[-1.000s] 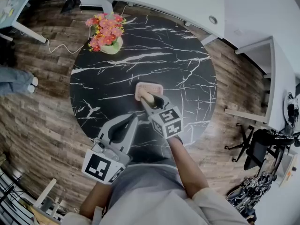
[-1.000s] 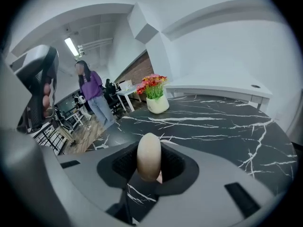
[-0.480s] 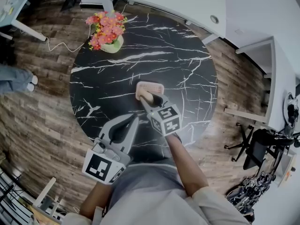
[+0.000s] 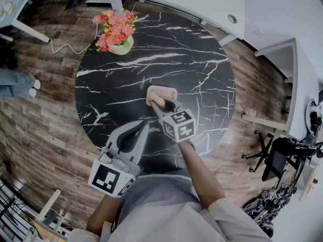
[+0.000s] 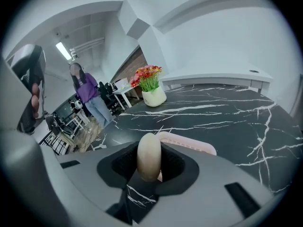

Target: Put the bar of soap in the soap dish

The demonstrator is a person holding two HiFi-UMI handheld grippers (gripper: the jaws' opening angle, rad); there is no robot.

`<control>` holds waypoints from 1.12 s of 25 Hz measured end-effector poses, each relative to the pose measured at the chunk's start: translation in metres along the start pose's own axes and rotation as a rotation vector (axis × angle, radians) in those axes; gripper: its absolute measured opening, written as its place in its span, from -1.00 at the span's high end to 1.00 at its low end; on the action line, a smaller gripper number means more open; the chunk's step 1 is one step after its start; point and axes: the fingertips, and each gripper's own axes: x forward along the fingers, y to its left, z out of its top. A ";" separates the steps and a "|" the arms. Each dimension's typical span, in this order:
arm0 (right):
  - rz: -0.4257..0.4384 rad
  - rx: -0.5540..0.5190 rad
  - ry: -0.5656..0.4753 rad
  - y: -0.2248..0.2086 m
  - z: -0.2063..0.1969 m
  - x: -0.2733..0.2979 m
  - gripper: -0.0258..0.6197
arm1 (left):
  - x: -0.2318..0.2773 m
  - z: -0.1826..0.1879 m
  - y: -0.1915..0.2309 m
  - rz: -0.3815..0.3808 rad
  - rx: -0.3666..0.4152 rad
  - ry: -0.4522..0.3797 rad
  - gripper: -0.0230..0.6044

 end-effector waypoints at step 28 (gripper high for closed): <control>-0.084 -0.167 0.051 -0.021 -0.003 0.001 0.37 | -0.001 -0.001 -0.002 -0.001 -0.014 -0.009 0.92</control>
